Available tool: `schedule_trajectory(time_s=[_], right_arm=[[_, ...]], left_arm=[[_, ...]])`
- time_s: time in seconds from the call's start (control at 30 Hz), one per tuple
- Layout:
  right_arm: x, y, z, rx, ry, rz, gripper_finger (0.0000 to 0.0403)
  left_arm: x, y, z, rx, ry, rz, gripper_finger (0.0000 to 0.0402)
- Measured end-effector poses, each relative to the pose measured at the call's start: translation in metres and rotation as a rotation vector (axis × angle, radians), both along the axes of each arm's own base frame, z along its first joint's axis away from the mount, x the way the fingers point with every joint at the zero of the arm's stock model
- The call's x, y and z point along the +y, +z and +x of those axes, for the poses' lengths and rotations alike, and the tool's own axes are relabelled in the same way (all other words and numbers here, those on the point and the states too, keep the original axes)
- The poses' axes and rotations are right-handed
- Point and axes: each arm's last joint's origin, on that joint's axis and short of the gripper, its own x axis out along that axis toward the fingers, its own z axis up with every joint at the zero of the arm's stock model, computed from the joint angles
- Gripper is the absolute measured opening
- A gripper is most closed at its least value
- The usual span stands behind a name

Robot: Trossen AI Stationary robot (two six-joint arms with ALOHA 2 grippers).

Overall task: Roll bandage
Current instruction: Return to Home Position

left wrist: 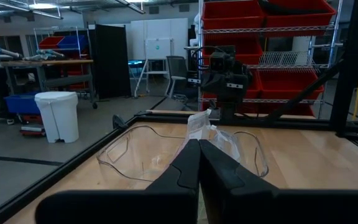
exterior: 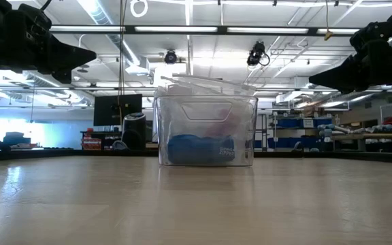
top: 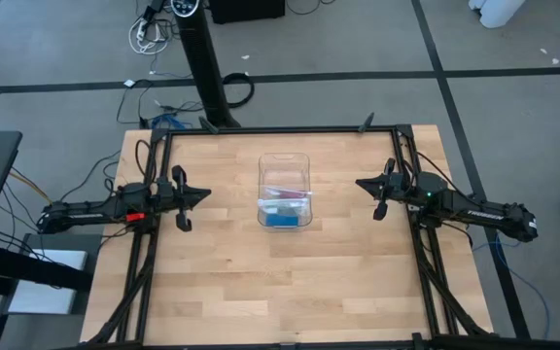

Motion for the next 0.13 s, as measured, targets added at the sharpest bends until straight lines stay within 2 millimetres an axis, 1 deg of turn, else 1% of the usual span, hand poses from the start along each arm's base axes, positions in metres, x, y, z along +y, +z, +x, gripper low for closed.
schedule_trajectory(time_s=[0.13], right_arm=[[0.0000,0.0000,0.0000,0.000,0.000,0.000,0.0005]], left_arm=[[0.0000,0.0000,0.0000,0.000,0.000,0.000,0.0015]])
